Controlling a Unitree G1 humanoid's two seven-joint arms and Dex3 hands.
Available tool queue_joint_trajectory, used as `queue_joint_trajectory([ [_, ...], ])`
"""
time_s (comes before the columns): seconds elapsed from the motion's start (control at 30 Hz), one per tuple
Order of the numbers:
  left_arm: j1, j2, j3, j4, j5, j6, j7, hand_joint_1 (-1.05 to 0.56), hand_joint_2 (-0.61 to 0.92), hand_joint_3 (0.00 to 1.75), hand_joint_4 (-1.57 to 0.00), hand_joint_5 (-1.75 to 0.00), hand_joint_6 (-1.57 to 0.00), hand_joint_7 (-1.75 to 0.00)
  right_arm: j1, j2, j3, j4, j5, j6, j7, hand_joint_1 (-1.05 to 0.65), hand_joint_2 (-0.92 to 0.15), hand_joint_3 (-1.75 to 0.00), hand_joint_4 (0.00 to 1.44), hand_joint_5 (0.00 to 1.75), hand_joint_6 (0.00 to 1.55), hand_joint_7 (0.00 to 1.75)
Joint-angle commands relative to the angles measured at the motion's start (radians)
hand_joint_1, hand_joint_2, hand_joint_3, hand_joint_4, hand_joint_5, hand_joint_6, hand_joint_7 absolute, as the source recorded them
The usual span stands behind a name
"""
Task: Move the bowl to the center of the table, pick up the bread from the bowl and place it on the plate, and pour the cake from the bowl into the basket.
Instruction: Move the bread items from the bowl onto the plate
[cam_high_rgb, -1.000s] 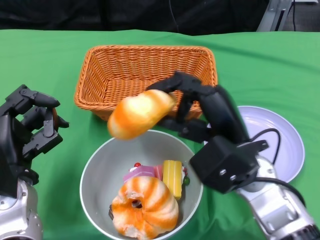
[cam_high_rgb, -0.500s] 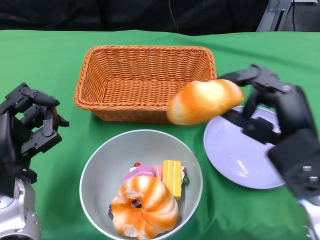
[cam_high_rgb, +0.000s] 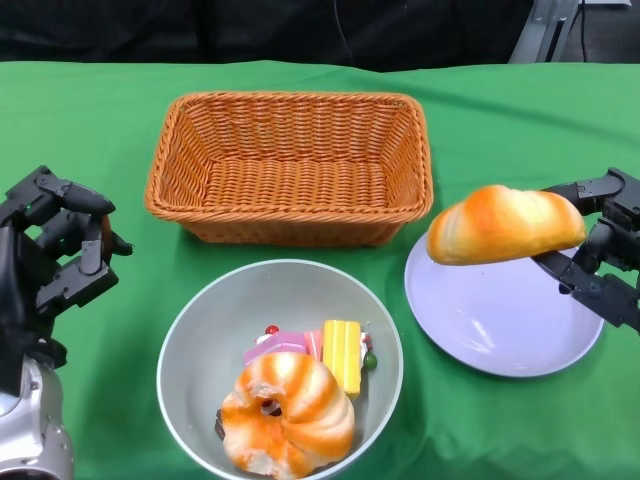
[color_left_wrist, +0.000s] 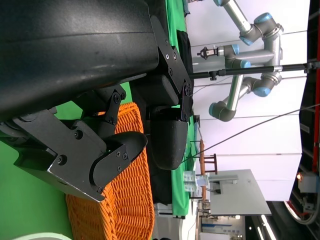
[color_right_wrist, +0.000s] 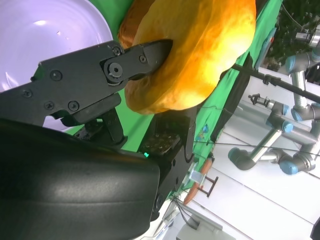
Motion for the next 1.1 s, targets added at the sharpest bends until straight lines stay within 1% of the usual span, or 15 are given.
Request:
queue_joint_trajectory([
  [0.03, -0.003, 0.026, 0.002, 0.012, 0.005, -0.002, -0.005, -0.01, 0.52, 1.15, -0.82, -1.56, -0.82, -1.29, 0.024, -0.062, -0.033, 0.015, 0.03, 0.107, 0.053, -0.23, -0.92, -0.23, 0.69, 1.74, 0.72, 1.19],
  [0.13, -0.007, 0.027, 0.001, 0.022, 0.001, -0.008, -0.019, -0.01, 0.51, 1.17, -0.82, -1.57, -0.82, -1.3, 0.005, -0.083, -0.028, 0.034, 0.012, 0.234, 0.06, -0.23, -0.92, -0.22, 0.67, 1.74, 0.73, 1.17],
  [0.2, -0.007, 0.027, 0.001, 0.025, 0.0, -0.011, -0.024, -0.02, 0.5, 1.18, -0.82, -1.57, -0.82, -1.31, -0.003, -0.088, -0.025, 0.032, 0.014, 0.282, 0.061, -0.22, -0.92, -0.22, 0.65, 1.73, 0.73, 1.16],
  [0.23, -0.005, 0.027, 0.001, 0.024, 0.002, -0.011, -0.022, -0.02, 0.5, 1.19, -0.82, -1.57, -0.82, -1.31, -0.029, -0.081, -0.033, 0.038, 0.026, 0.356, 0.058, -0.22, -0.92, -0.22, 0.65, 1.73, 0.73, 1.16],
  [0.3, -0.001, 0.026, 0.0, 0.021, 0.003, -0.011, -0.02, 0.0, 0.51, 1.17, -0.83, -1.55, -0.83, -1.28, -0.074, -0.064, -0.055, 0.058, 0.061, 0.472, 0.051, -0.17, -0.92, -0.19, 0.64, 1.74, 0.67, 1.36],
  [0.33, 0.0, 0.025, 0.0, 0.02, 0.002, -0.011, -0.019, 0.0, 0.51, 1.17, -0.83, -1.54, -0.84, -1.28, -0.086, -0.061, -0.06, 0.061, 0.071, 0.505, 0.049, -0.16, -0.92, -0.19, 0.64, 1.74, 0.65, 1.39],
  [0.43, -0.004, 0.024, 0.002, 0.024, -0.002, -0.006, -0.019, -0.01, 0.51, 1.17, -0.84, -1.54, -0.84, -1.28, -0.144, -0.044, -0.116, 0.095, 0.142, 0.641, 0.041, -0.11, -0.92, -0.23, 0.61, 1.75, 0.62, 1.47],
  [0.53, -0.004, 0.028, -0.001, 0.029, 0.005, -0.007, -0.017, -0.02, 0.5, 1.17, -0.84, -1.54, -0.84, -1.28, -0.18, -0.038, -0.133, 0.12, 0.16, 0.728, 0.014, -0.09, -0.9, -0.23, 0.58, 1.75, 0.61, 1.51],
  [0.63, 0.0, 0.029, -0.005, 0.025, 0.018, -0.011, -0.004, -0.02, 0.51, 1.17, -0.83, -1.54, -0.83, -1.28, -0.193, -0.04, -0.125, 0.135, 0.151, 0.759, -0.003, -0.1, -0.89, -0.23, 0.56, 1.75, 0.57, 1.57],
  [0.7, 0.001, 0.027, -0.003, 0.024, 0.02, -0.014, -0.005, -0.01, 0.52, 1.17, -0.83, -1.54, -0.83, -1.28, -0.192, -0.041, -0.121, 0.149, 0.151, 0.747, -0.004, -0.11, -0.87, -0.23, 0.58, 1.75, 0.53, 1.68],
  [0.77, -0.002, 0.027, -0.001, 0.031, 0.016, -0.019, -0.017, -0.01, 0.52, 1.18, -0.82, -1.54, -0.82, -1.29, -0.189, -0.045, -0.114, 0.153, 0.15, 0.742, 0.0, -0.13, -0.86, -0.23, 0.59, 1.75, 0.51, 1.73],
  [0.87, -0.003, 0.027, 0.001, 0.033, 0.012, -0.015, -0.027, -0.02, 0.51, 1.17, -0.82, -1.55, -0.82, -1.29, -0.188, -0.057, -0.102, 0.154, 0.151, 0.749, 0.016, -0.16, -0.87, -0.23, 0.57, 1.75, 0.49, 1.72],
  [1.03, -0.004, 0.022, 0.001, 0.037, 0.014, -0.021, -0.027, -0.02, 0.51, 1.16, -0.82, -1.56, -0.82, -1.3, -0.224, -0.048, -0.144, 0.177, 0.202, 0.837, 0.02, -0.13, -0.9, -0.21, 0.55, 1.75, 0.39, 1.74],
  [1.1, -0.002, 0.021, -0.001, 0.037, 0.024, -0.025, -0.015, -0.03, 0.5, 1.16, -0.83, -1.56, -0.82, -1.3, -0.241, -0.042, -0.153, 0.194, 0.206, 0.863, 0.003, -0.12, -0.9, -0.19, 0.54, 1.75, 0.34, 1.75],
])
